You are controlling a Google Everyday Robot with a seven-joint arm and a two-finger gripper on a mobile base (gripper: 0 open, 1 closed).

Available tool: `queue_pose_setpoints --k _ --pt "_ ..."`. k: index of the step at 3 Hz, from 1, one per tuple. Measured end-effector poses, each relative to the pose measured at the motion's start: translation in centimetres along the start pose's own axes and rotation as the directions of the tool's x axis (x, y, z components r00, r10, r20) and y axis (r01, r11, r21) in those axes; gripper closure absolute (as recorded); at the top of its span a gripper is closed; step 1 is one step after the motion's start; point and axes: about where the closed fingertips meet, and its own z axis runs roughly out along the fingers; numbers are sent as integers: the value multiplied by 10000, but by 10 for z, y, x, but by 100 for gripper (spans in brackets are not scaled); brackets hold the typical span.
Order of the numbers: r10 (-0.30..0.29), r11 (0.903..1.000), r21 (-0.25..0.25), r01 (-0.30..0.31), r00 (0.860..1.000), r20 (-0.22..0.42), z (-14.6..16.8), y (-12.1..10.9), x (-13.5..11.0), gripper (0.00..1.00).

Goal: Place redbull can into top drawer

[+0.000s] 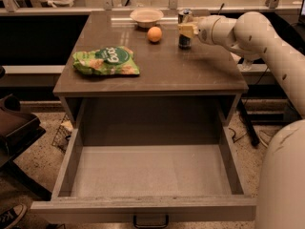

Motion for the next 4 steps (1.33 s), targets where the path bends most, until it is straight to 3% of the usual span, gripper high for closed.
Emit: queue_pose_setpoints --k 1,2,3,4 --pt "4 10000 -26 -4 10000 -4 1 1 0 100" --pt "-248 9990 -383 241 9995 -194 -11 11 -22 100" --pt "-666 9961 -588 652 9975 -223 -36 22 -58 100" --pt "-1028 9919 -817 972 9925 -666 -88 33 -81 100"
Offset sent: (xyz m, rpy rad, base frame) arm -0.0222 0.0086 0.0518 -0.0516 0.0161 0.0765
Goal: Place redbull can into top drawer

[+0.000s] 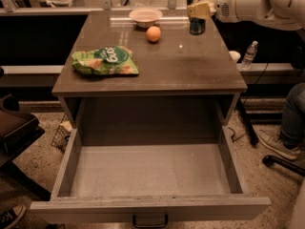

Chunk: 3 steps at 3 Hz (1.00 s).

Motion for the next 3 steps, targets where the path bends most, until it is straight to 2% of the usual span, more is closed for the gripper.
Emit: queue_pose_setpoints --k 1,2,3 --pt "-4 9999 109 11 9984 -574 -66 10 -9 100" --pt "357 9988 363 -318 9932 -1105 -143 32 -3 100" --pt "1015 9937 592 -957 9892 -1055 -212 69 16 100"
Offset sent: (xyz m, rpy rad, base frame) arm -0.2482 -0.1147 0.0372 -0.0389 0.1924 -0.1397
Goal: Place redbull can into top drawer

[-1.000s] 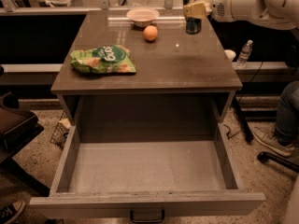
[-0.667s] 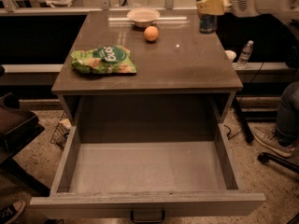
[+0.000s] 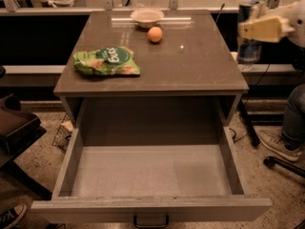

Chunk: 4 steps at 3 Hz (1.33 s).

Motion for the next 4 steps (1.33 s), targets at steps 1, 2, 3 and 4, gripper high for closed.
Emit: queue_pose_setpoints --k 1,2,3,4 --pt "1129 9932 -276 -1128 9936 21 -24 19 65 100" --pt "2097 9656 -1570 -2073 9778 -10 -7 48 138 100" --pt "2140 9301 -3034 -2073 9768 -112 32 82 192 100" --pt "2101 9280 -3126 -2026 9776 -97 37 86 194 100"
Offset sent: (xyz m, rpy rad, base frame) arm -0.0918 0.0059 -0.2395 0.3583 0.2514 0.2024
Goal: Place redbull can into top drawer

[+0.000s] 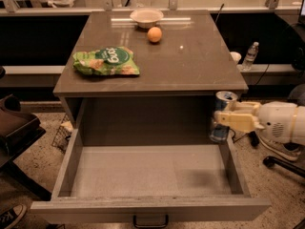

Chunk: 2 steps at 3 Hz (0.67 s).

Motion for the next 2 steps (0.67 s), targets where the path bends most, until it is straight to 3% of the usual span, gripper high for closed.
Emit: queue_pose_setpoints --k 1,2 --pt "-171 9991 -395 172 9999 15 24 7 13 100" --pt "-785 9868 -1414 793 9969 114 70 32 28 100"
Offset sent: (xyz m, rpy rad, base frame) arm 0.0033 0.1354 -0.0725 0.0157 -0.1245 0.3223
